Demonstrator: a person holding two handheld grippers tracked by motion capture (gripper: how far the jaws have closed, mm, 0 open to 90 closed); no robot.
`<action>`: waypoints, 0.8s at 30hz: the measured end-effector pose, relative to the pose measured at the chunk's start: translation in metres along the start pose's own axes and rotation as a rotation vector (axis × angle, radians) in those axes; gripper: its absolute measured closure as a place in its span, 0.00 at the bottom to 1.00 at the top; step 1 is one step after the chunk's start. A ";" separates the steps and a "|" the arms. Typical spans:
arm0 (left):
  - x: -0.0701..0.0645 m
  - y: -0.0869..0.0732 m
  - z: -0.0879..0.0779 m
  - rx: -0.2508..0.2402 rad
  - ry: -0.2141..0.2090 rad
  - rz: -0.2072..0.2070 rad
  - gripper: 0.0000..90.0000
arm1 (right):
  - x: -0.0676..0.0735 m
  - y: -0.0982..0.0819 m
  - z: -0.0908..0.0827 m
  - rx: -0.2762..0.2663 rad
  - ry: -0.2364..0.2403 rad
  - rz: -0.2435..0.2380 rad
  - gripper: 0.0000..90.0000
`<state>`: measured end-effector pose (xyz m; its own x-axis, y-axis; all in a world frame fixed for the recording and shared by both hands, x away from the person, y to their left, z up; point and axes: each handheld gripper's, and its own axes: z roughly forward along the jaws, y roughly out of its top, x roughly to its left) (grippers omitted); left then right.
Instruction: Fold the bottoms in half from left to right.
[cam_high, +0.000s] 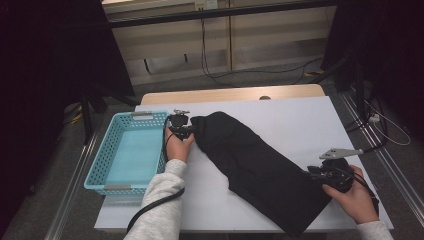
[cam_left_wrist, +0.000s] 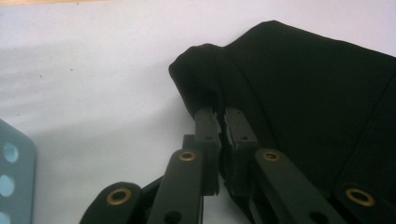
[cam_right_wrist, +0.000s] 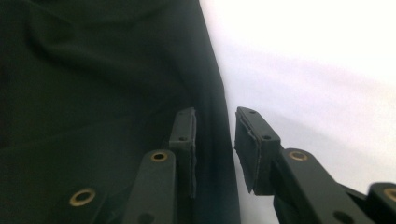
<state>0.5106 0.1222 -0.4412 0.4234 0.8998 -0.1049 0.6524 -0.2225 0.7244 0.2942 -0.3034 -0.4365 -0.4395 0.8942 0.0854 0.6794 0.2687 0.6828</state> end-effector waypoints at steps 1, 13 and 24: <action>0.000 0.000 0.000 0.000 0.000 -0.004 0.94 | 0.000 -0.001 0.001 0.010 0.000 0.000 0.77; 0.001 -0.001 -0.004 -0.004 -0.001 -0.008 0.95 | -0.013 -0.002 -0.002 0.045 0.001 0.053 1.00; -0.002 -0.004 0.000 -0.012 -0.013 0.009 0.74 | -0.035 -0.009 -0.007 0.024 -0.088 0.076 0.97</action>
<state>0.5070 0.1217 -0.4440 0.4374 0.8929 -0.1066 0.6407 -0.2263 0.7337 0.2998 -0.3399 -0.4404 -0.3337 0.9400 0.0709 0.7227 0.2068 0.6596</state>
